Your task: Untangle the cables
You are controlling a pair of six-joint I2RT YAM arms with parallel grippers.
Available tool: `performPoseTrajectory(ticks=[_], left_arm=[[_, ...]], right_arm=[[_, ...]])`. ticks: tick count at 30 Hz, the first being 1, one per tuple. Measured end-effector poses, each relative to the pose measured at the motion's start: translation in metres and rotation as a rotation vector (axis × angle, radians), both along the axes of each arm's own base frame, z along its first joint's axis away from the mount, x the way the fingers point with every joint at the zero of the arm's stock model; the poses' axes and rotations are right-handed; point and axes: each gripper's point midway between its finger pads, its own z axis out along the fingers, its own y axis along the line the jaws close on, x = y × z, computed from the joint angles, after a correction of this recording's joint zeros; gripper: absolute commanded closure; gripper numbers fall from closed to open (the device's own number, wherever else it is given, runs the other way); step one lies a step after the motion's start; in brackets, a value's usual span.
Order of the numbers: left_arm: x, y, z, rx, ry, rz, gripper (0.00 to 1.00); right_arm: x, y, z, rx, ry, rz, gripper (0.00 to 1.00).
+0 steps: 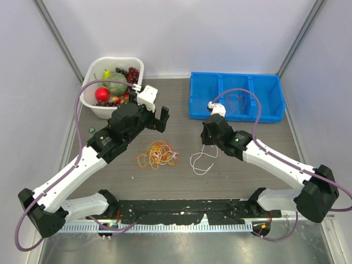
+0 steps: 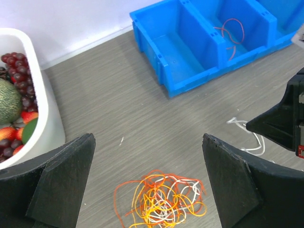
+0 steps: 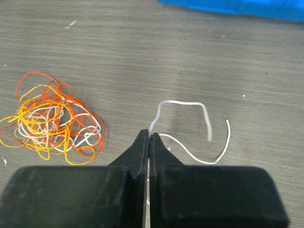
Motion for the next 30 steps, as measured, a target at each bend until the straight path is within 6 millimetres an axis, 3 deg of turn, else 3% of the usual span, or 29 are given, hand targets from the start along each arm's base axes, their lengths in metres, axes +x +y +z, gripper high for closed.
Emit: performPoseTrajectory(ticks=[8, 16, 18, 20, 24, 30], left_arm=[[0.004, 0.008, -0.001, 0.016, -0.027, 0.039, 0.00], [0.006, 0.009, 0.000, 0.024, -0.038, 0.045, 0.00], [0.006, 0.009, 0.000, 0.027, -0.040, 0.044, 0.00], [0.006, 0.009, 0.000, 0.028, -0.041, 0.044, 0.00], [0.006, 0.009, 0.000, 0.029, -0.041, 0.043, 0.00], [0.006, 0.009, 0.001, 0.028, -0.041, 0.042, 0.00]], right_arm=[[-0.001, -0.008, -0.051, 0.008, 0.208, 0.026, 0.99], [-0.032, -0.004, -0.107, -0.093, 0.428, 0.149, 0.95], [-0.037, -0.003, -0.111, -0.104, 0.446, 0.173, 0.84], [-0.041, -0.001, -0.111, -0.112, 0.450, 0.200, 0.64], [-0.045, 0.003, -0.111, -0.126, 0.446, 0.251, 0.43], [-0.052, 0.010, -0.114, -0.130, 0.434, 0.301, 0.34]])
